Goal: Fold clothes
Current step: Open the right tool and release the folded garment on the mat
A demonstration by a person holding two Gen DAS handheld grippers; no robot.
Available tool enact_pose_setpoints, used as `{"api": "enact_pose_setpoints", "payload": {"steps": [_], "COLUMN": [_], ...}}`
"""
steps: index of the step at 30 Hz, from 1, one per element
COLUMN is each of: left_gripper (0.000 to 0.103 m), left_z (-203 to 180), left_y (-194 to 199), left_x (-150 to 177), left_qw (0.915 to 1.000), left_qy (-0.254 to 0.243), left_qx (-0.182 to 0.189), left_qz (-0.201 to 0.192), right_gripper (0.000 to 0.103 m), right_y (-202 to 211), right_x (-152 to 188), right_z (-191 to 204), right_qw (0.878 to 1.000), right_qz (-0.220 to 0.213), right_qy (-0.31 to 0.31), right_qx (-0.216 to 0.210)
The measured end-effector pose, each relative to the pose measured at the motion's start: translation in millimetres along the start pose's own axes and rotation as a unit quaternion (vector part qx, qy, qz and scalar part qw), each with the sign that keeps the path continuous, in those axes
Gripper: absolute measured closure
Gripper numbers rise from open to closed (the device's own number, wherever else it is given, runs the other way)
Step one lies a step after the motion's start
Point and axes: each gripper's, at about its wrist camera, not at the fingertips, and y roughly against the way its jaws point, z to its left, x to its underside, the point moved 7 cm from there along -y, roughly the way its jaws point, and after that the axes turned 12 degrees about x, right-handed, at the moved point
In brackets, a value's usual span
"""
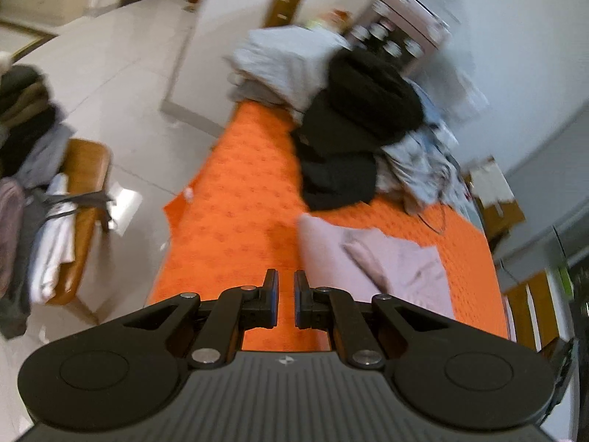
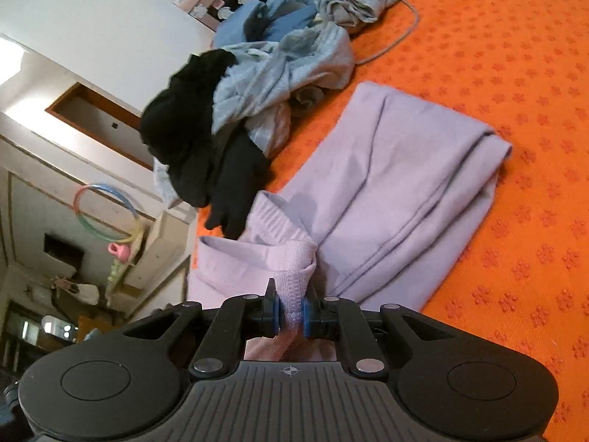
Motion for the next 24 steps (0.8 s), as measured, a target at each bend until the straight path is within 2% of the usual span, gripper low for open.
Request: {"api": "enact_pose_setpoints", "payload": {"steps": [3,6,10,13,18,24], "left_gripper": [0.095,0.095,0.095,0.095,0.095,0.095], "left_z": [-16.7,-29.2,-37.8,-39.2,-36.8,-34.6], "left_y": [-25.6,-51.8,-74.1,-84.2,-84.9,-74.8], "left_x": [-0.3,3.5,13.9,20.4,18.2,15.3], "left_qw": [0.9994,0.9981,0.9954,0.9928,0.9922,0.9912], "left_qy": [-0.027,-0.047,-0.068,-0.088,-0.087,-0.095], "left_qx": [0.011,0.018,0.025,0.02,0.021,0.024], "left_qz": [0.017,0.036,0.063,0.079,0.087,0.09], "right_gripper": [0.084,0.07,0.07,0.07,0.07,0.07], "right_y": [4.5,10.5,25.4,25.3,0.2,-36.1], "right_x": [-1.1,-5.4,-18.3,-24.0,-20.3,-17.8], "right_z": [4.6,5.8,16.1,33.8,69.1,98.1], "right_qw": [0.999,0.995,0.984,0.972,0.952,0.928], "right_qz": [0.0,-0.01,-0.044,-0.045,0.0,0.03], "right_qy": [0.035,0.081,0.156,0.221,0.306,0.372], "right_qx": [0.017,0.054,0.08,0.065,0.02,-0.005]}}
